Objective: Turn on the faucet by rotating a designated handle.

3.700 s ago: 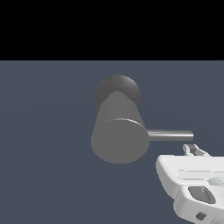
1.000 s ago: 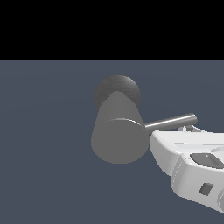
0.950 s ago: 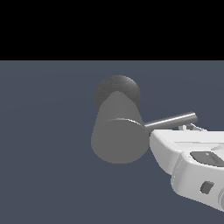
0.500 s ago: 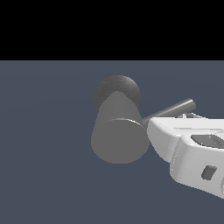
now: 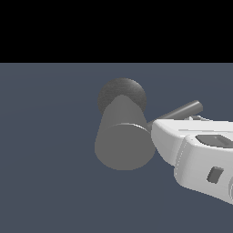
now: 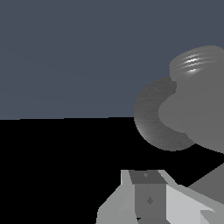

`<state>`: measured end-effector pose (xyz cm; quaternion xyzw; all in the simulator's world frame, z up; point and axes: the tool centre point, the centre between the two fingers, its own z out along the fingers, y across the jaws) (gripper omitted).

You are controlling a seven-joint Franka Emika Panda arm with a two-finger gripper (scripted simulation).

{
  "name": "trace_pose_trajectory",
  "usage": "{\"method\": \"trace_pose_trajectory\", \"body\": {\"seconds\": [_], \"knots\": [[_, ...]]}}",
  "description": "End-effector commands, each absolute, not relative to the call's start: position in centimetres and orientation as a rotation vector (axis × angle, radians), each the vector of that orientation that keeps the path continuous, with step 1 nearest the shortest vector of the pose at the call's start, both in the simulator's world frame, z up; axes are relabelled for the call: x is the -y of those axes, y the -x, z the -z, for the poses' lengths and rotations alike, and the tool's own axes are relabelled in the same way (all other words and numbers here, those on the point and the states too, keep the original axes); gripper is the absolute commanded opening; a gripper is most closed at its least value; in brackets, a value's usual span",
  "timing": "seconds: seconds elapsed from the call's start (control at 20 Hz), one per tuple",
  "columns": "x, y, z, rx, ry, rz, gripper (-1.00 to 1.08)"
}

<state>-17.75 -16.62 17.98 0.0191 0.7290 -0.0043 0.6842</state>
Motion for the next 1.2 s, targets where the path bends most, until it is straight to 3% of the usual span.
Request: {"method": "trace_pose_trajectory", "body": {"seconds": [0.0, 0.85, 0.9, 0.95, 1.15], "knots": [[15.4, 17.5, -20.0, -1.601, -0.032, 0.005, -1.00], [12.4, 17.3, -24.8, -1.573, -0.026, 0.006, -1.00], [12.4, 17.3, -24.8, -1.573, -0.026, 0.006, -1.00], [13.3, 18.0, -21.8, -1.640, -0.042, 0.006, -1.00], [12.2, 17.8, -22.8, -1.629, -0.039, 0.007, -1.00]]}}
